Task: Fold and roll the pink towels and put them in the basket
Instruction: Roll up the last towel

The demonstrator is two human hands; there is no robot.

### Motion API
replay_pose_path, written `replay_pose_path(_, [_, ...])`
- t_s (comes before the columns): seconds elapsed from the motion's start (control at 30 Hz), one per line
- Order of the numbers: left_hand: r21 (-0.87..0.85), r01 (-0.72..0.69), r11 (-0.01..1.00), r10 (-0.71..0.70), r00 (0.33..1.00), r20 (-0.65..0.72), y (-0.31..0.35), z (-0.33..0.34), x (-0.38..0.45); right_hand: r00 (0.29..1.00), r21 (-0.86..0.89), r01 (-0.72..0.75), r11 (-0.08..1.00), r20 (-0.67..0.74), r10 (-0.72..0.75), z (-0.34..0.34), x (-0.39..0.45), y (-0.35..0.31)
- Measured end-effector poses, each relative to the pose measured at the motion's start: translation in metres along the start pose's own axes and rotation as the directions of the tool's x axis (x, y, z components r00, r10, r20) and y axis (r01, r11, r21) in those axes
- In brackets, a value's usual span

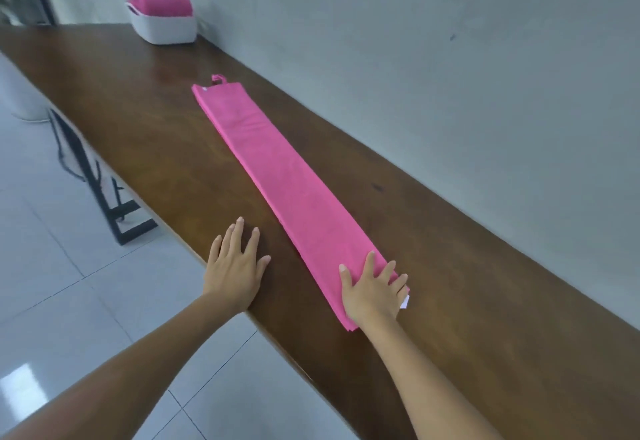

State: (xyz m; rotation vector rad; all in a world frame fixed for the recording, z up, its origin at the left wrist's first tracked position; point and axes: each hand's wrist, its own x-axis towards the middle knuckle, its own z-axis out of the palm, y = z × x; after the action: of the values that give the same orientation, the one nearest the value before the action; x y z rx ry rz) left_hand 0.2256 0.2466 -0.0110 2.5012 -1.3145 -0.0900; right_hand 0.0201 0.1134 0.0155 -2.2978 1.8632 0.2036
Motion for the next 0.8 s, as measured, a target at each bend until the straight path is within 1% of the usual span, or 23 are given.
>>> replay_pose_path(0.03, [-0.02,0.018,1.0,-0.018,1.0,-0.008,0.007,0.001,-0.01,1.0,0.001,0.019,1.0,-0.022,-0.019,-0.006,0.002,0.007])
replay_pose_path(0.13, [-0.053,0.031,0.998,-0.032,0.999,-0.017,0.034,0.007,-0.038,0.982,0.053,0.112,0.992,-0.161,-0.102,-0.022,0.018,0.041])
replay_pose_path(0.17, [-0.066,0.027,0.997,-0.028,0.999,-0.025,0.045,0.009,-0.046,0.977,0.096,0.158,0.983,-0.159,-0.141,-0.026,0.028,0.052])
replay_pose_path(0.2, [-0.08,0.023,0.997,-0.025,0.999,-0.028,0.057,0.011,-0.053,0.976,0.151,0.194,0.969,-0.125,-0.175,-0.03,0.037,0.062])
replay_pose_path(0.27, [-0.105,-0.013,0.994,0.009,0.999,-0.035,0.08,0.014,-0.065,0.971,0.256,0.232,0.938,-0.007,-0.238,-0.04,0.054,0.073])
replay_pose_path(0.33, [-0.116,-0.095,0.989,0.09,0.995,-0.047,0.102,0.016,-0.076,0.943,0.298,0.277,0.913,0.098,-0.318,-0.051,0.064,0.079])
replay_pose_path(0.4, [-0.12,-0.171,0.978,0.165,0.984,-0.063,0.122,0.019,-0.085,0.905,0.296,0.344,0.891,0.148,-0.399,-0.062,0.07,0.082])
replay_pose_path(0.47, [-0.114,-0.192,0.975,0.187,0.981,-0.05,0.14,0.022,-0.091,0.886,0.362,0.358,0.861,0.16,-0.436,-0.071,0.072,0.084])
replay_pose_path(0.5, [-0.103,-0.182,0.978,0.18,0.983,-0.032,0.148,0.024,-0.092,0.876,0.438,0.339,0.833,0.177,-0.45,-0.073,0.073,0.086])
replay_pose_path(0.53, [-0.091,-0.168,0.982,0.167,0.986,-0.018,0.155,0.027,-0.092,0.865,0.547,0.282,0.789,0.212,-0.456,-0.074,0.072,0.089])
replay_pose_path(0.57, [-0.078,-0.152,0.985,0.152,0.988,-0.009,0.162,0.029,-0.092,0.848,0.65,0.195,0.735,0.265,-0.459,-0.073,0.071,0.091])
replay_pose_path(0.6, [-0.064,-0.135,0.989,0.135,0.991,-0.002,0.168,0.031,-0.091,0.828,0.717,0.123,0.686,0.308,-0.47,-0.072,0.07,0.094])
replay_pose_path(0.63, [-0.048,-0.12,0.992,0.121,0.993,0.003,0.173,0.032,-0.09,0.816,0.75,0.094,0.655,0.319,-0.483,-0.068,0.071,0.098])
replay_pose_path(0.7, [0.005,-0.115,0.993,0.116,0.993,-0.016,0.182,0.035,-0.087,0.802,0.794,0.091,0.601,0.3,-0.517,-0.062,0.072,0.102])
replay_pose_path(0.73, [0.038,-0.118,0.992,0.119,0.992,-0.036,0.186,0.036,-0.086,0.797,0.816,0.086,0.572,0.288,-0.53,-0.06,0.071,0.104])
replay_pose_path(0.8, [0.084,-0.12,0.989,0.127,0.988,-0.083,0.193,0.038,-0.084,0.782,0.87,0.027,0.493,0.289,-0.552,-0.057,0.069,0.106])
